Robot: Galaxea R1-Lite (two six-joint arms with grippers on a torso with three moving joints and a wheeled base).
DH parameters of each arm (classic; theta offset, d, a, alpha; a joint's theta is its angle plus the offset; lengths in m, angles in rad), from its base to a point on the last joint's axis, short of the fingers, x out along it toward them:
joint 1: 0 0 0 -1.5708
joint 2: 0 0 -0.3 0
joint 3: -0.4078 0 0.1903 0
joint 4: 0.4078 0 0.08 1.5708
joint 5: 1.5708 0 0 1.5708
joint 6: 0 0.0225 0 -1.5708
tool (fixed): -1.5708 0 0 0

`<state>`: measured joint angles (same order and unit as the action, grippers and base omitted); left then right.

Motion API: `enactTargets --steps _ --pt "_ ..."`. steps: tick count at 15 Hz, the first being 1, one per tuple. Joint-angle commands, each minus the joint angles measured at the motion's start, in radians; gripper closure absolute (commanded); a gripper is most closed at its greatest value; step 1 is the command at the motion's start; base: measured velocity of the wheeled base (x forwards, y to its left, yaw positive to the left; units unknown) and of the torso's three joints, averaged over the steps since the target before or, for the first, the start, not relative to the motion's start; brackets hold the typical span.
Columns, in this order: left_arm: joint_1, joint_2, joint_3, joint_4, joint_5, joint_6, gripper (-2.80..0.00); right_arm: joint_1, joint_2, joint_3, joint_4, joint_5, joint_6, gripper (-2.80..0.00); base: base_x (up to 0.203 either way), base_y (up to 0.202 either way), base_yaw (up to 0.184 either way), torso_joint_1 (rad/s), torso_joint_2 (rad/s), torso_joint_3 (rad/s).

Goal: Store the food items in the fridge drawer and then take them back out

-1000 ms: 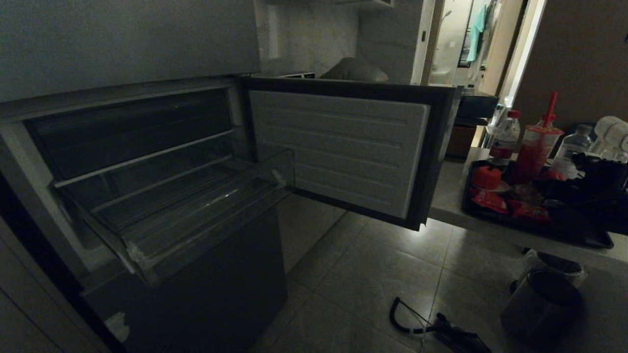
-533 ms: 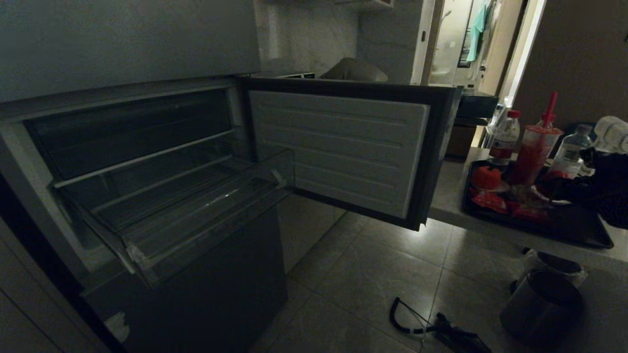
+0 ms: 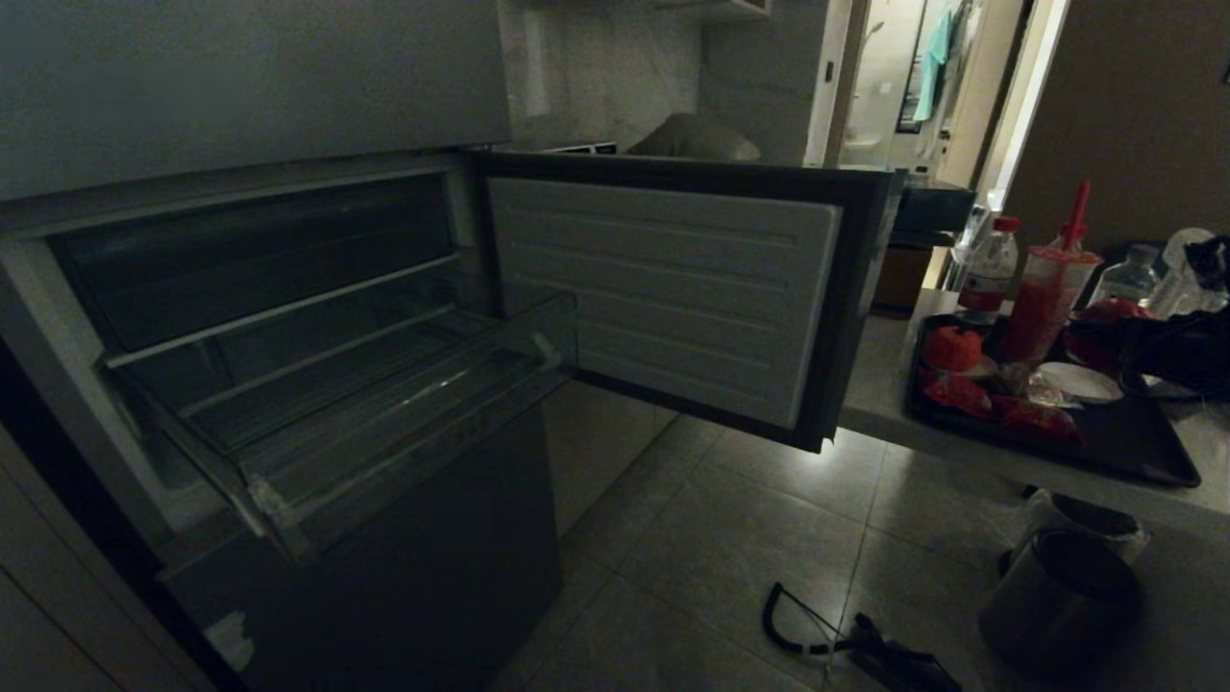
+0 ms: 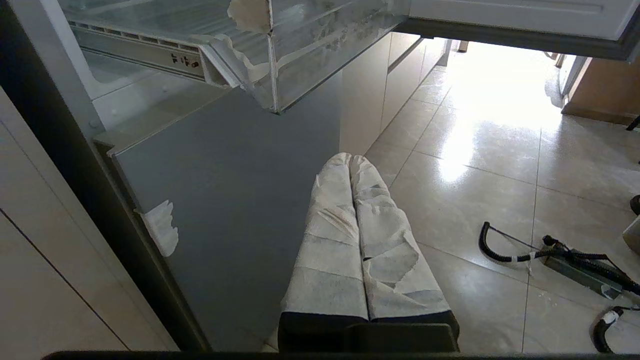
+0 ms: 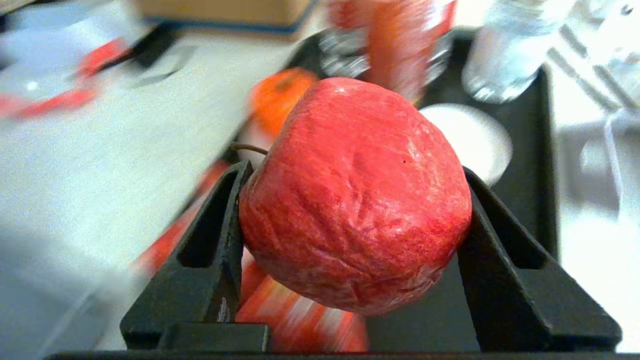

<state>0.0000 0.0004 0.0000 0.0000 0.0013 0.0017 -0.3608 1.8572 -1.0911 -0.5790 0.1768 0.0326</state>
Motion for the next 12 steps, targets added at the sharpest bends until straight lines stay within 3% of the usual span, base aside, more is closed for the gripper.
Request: enactTargets --steps 1,8,10,12 --pt "0.000 0.001 0.000 0.000 0.000 0.000 0.00 0.055 -0.297 0.223 -0.006 -0.001 -0.003 0.00 0.000 0.000 0.000 0.000 0.00 0.000" --pt "0.000 0.001 0.000 0.000 0.000 0.001 0.00 0.127 -1.025 0.785 0.033 -0.003 -0.048 0.00 0.000 0.000 0.000 0.000 0.00 0.000" --pt "0.000 0.001 0.000 0.000 -0.001 0.004 0.00 0.131 -1.281 0.863 0.181 -0.003 -0.084 0.00 0.000 0.000 0.000 0.000 0.00 0.000" --pt "0.000 0.000 0.000 0.000 -0.001 0.004 0.00 0.134 -1.493 0.908 0.416 -0.003 -0.126 0.00 0.000 0.000 0.000 0.000 0.00 0.000"
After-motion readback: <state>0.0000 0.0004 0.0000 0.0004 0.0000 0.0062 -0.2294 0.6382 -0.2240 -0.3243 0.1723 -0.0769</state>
